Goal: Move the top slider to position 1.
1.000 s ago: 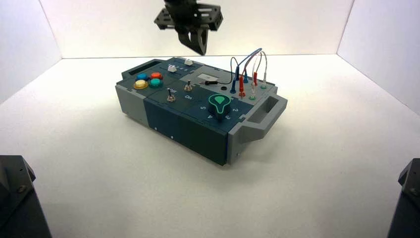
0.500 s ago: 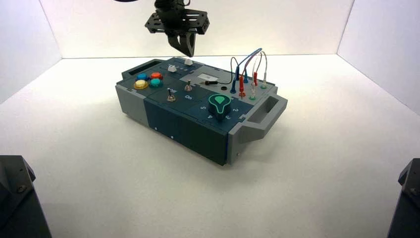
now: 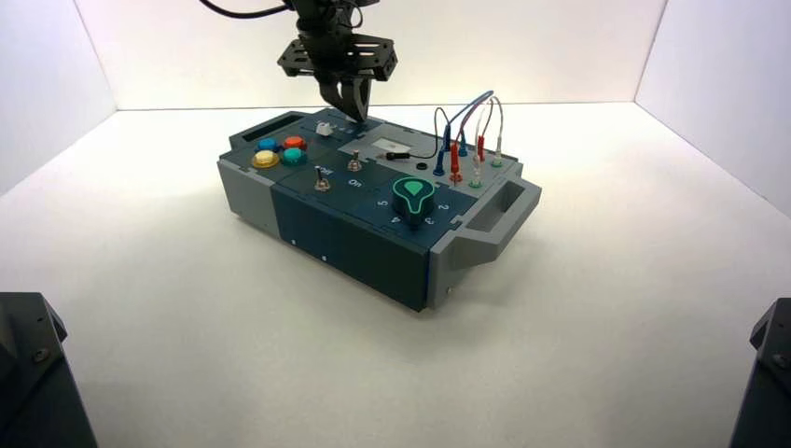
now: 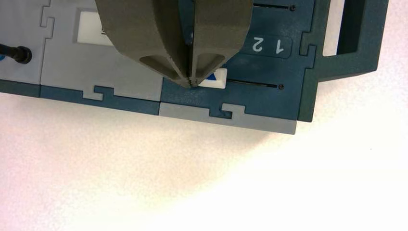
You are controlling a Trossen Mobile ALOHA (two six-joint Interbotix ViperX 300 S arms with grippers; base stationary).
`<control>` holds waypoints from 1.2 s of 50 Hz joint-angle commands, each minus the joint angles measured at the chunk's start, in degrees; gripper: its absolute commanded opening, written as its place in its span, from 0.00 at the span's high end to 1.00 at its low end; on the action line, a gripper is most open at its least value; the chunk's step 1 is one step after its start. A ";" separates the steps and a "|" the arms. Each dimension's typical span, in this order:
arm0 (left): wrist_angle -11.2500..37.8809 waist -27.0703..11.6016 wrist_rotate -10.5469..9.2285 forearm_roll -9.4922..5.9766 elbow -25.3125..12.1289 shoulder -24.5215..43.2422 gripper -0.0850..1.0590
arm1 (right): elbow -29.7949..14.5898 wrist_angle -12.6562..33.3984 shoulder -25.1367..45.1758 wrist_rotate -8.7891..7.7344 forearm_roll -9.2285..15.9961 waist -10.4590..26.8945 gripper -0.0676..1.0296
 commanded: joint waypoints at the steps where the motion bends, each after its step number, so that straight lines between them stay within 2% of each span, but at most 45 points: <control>1: -0.26 0.18 0.44 0.09 -0.97 -1.23 0.95 | -0.97 -0.53 1.14 0.35 0.00 -0.26 0.96; 42: -0.18 1.32 0.70 0.09 -1.93 -0.18 0.95 | -0.79 -0.53 1.14 0.35 0.00 -0.26 0.96; 60: 0.09 2.90 1.67 0.09 -1.76 -0.18 0.95 | -0.79 -0.53 1.14 0.35 0.00 -0.26 0.96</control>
